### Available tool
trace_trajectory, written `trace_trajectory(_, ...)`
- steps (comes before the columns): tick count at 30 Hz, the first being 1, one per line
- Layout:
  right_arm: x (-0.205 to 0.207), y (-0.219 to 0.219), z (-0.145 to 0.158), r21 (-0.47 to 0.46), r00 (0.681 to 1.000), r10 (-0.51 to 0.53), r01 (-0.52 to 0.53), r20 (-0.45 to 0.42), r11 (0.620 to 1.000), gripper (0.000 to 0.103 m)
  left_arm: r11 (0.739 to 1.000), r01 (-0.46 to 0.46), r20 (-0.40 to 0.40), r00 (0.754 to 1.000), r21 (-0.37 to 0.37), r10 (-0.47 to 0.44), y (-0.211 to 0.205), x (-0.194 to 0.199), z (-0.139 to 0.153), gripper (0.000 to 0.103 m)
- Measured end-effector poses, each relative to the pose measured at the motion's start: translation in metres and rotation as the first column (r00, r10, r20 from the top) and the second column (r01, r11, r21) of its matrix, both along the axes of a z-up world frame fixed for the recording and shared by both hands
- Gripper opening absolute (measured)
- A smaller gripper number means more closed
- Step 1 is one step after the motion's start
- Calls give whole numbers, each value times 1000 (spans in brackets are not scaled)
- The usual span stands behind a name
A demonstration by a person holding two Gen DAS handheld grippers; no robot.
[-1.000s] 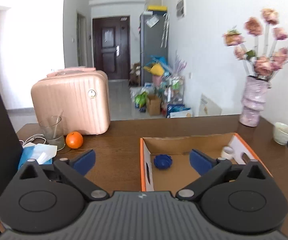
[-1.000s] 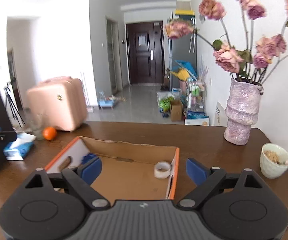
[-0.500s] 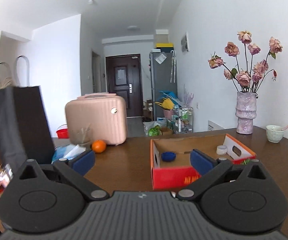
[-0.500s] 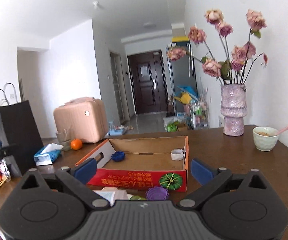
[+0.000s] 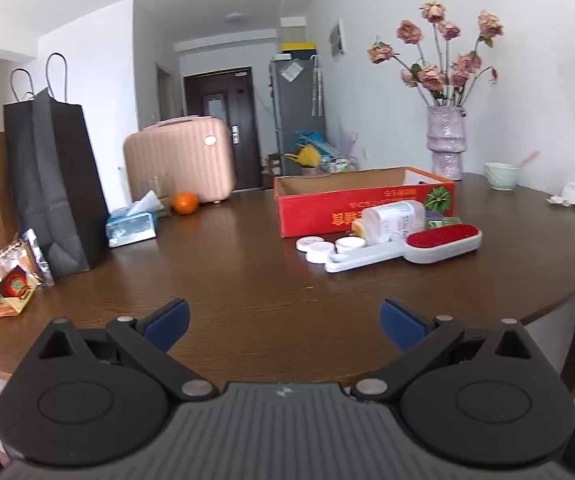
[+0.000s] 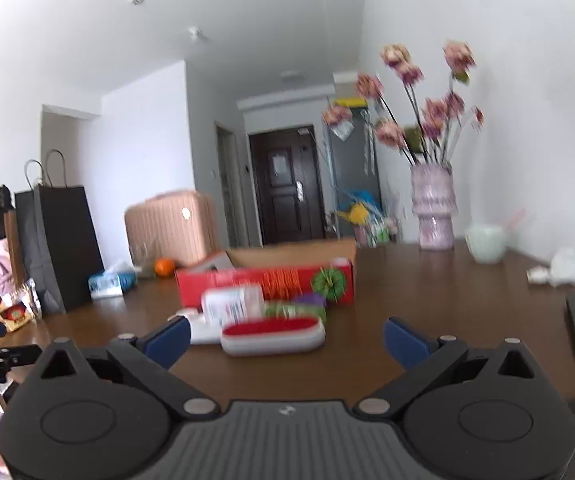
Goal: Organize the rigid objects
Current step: 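Grasp lint roller handle with left tool while right tool grips red brush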
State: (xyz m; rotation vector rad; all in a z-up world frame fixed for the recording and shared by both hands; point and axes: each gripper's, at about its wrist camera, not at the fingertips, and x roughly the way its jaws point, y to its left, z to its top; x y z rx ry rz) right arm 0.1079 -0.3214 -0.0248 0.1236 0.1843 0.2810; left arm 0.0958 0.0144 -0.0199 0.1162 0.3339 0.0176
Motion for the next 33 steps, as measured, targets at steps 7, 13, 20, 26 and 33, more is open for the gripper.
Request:
trace_trajectory(7, 16, 24, -18, -137, 997, -64, 58, -39, 989, 103, 997, -23, -79, 997, -79, 16, 9, 27, -7, 103)
trace_trajectory(13, 39, 32, -19, -228, 985, -170, 160, -27, 960, 103, 990, -105, -122, 988, -98, 93, 13, 66, -13, 103)
trace_trajectory(20, 99, 16, -9, -109, 977, -144, 127, -158, 986, 76, 970, -95, -230, 972, -224, 42, 15, 154, -3, 61)
trace_trajectory(26, 158, 22, -4, -95, 973, -109, 91, -205, 991, 76, 955, -94, -301, 954, -282, 6, 10, 207, -13, 50)
trace_trajectory(33, 217, 31, -11, -77, 950, -69, 48, -305, 996, 61, 951, -78, -363, 931, -300, -38, 5, 231, -25, 30)
